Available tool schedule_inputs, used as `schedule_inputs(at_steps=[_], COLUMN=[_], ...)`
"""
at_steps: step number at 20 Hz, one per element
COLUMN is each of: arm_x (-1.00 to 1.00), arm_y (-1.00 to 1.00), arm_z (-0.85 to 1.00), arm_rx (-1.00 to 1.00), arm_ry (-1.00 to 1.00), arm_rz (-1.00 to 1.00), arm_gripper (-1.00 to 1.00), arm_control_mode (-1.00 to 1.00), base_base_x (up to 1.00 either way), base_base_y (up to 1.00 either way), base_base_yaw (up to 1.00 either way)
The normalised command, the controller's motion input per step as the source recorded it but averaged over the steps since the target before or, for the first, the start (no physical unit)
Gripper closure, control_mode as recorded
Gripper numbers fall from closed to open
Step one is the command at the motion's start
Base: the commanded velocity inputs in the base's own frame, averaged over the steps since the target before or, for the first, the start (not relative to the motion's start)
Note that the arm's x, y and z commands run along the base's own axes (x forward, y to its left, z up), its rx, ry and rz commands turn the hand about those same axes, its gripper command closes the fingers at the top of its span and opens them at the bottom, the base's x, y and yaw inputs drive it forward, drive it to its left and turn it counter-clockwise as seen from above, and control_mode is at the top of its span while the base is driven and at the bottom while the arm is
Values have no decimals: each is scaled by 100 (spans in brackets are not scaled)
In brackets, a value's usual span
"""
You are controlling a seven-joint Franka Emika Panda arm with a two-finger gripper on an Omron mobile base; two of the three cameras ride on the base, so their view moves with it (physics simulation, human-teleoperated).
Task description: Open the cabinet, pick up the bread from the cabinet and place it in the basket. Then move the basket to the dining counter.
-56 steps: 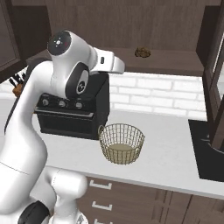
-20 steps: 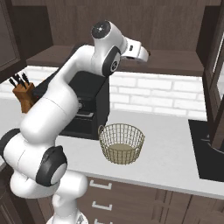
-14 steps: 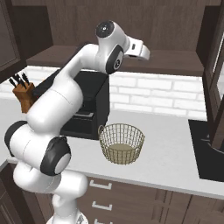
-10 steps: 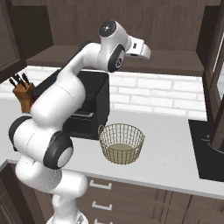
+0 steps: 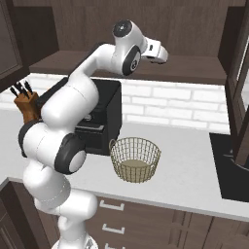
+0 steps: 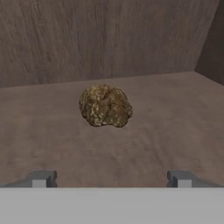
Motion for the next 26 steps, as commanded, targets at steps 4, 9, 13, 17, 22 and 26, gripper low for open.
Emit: schedule_inputs(at_steps=[4, 9, 13, 17, 22, 26], arm_x=[45, 36, 36, 29, 14, 3], arm_y=[-2, -5, -20, -22, 1, 2], arm_z=[0, 0, 0, 0, 0, 0], arm_rx=[0, 0, 0, 0, 0, 0], arm_ry=[2, 3, 0, 0, 0, 2], arm_rz=[0, 0, 0, 0, 0, 0], arm_gripper=[-100, -100, -100, -100, -100, -100], arm_control_mode=[-100, -100, -100, -100, -100, -100], base_base_x=[0, 0, 0, 0, 0, 0], base_base_y=[0, 0, 0, 0, 0, 0], base_base_yaw=[0, 0, 0, 0, 0, 0])
